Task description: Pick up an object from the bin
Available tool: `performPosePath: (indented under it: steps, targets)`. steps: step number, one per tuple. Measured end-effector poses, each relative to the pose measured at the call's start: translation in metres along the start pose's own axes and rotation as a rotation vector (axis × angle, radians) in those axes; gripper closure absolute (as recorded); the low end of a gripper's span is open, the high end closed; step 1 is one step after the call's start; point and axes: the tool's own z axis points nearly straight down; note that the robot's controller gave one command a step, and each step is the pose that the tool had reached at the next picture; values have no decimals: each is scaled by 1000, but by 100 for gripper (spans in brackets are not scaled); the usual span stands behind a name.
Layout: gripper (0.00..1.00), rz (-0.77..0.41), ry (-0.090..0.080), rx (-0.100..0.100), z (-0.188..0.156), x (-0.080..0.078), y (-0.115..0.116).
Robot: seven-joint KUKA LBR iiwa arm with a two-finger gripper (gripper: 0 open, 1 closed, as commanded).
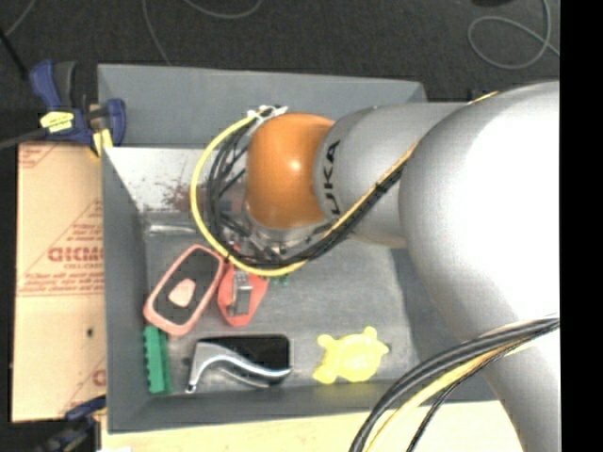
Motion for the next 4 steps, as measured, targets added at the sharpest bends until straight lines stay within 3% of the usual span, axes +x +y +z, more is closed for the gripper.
performPosePath:
  steps: [1,2,3,4]
  targets:
    - [100,-214,-7,11,22,-27,20]
    - [100,-214,-7,11,22,-27,20]
    - [100,-214,2,14,-16,-25,20]
    - [100,-219,-6,11,-79,-38,23]
